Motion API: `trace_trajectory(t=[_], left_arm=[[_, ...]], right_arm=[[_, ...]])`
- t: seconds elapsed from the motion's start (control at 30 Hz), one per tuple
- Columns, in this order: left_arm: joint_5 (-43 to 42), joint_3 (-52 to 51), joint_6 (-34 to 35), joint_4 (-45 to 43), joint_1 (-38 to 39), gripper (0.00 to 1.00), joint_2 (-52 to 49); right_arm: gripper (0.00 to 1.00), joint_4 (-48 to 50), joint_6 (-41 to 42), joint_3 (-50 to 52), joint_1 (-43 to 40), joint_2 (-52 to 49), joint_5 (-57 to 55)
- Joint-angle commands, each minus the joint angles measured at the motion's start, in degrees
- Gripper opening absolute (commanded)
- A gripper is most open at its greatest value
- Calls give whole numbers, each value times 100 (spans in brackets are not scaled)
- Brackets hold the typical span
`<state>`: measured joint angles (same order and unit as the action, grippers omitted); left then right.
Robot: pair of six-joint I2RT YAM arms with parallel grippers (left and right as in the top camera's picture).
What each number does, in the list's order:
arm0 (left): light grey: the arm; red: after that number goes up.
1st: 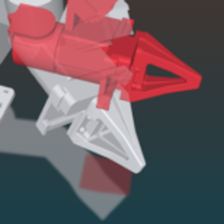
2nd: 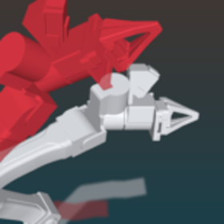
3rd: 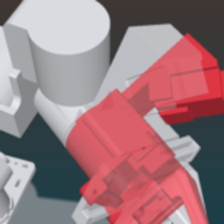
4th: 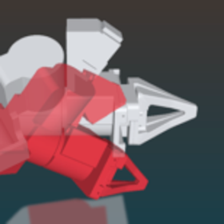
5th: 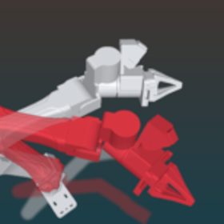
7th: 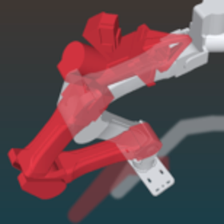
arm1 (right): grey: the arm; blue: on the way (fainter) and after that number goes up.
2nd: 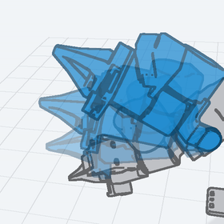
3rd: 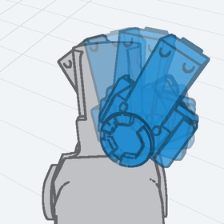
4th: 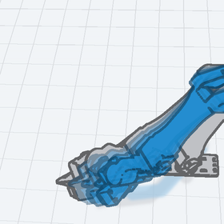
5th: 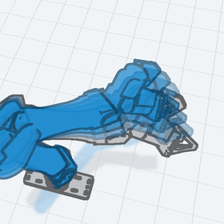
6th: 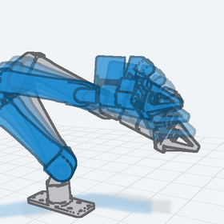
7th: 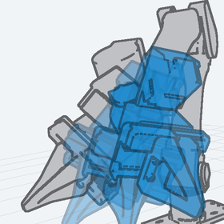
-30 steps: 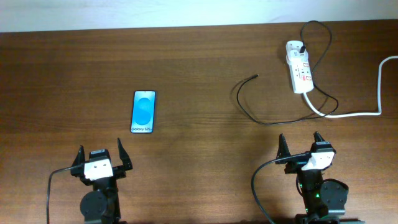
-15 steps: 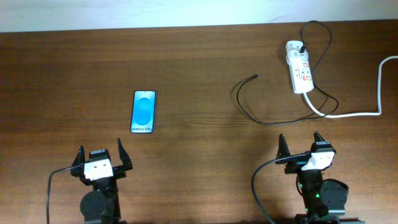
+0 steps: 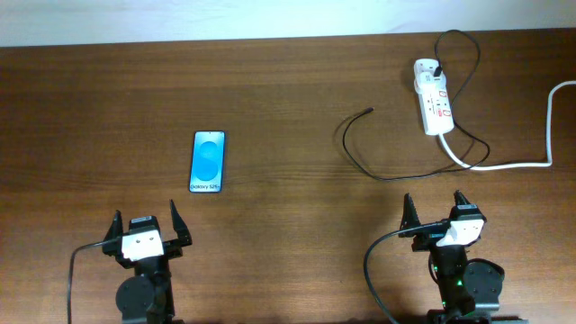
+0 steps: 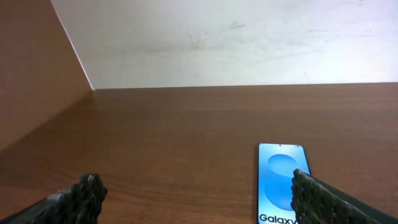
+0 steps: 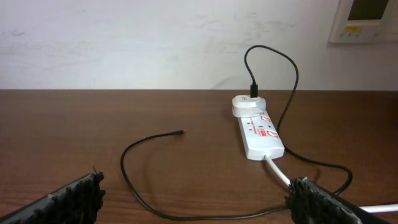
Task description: Plug charger to phone and switch on socket
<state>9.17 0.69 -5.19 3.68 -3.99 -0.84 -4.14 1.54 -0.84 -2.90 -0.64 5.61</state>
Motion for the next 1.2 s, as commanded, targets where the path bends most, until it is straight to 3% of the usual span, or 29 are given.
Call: trace_trajectory(t=[0.0, 0.8, 0.9, 1.0, 1.17], left_arm=[[-39, -15, -114, 24, 9, 99, 37], [-302, -9, 114, 2, 9, 99, 37], [-573, 42, 481, 103, 9, 99, 33], [-1054, 195, 481, 232, 9, 99, 20], [-1156, 798, 479, 916, 9, 99, 13]], right_arm=[[98, 7, 46, 52, 20, 35, -28], [98, 7, 46, 52, 20, 35, -31], [98, 7, 46, 52, 20, 33, -31], [98, 7, 46, 52, 20, 33, -28], [98, 7, 46, 52, 20, 33, -31]])
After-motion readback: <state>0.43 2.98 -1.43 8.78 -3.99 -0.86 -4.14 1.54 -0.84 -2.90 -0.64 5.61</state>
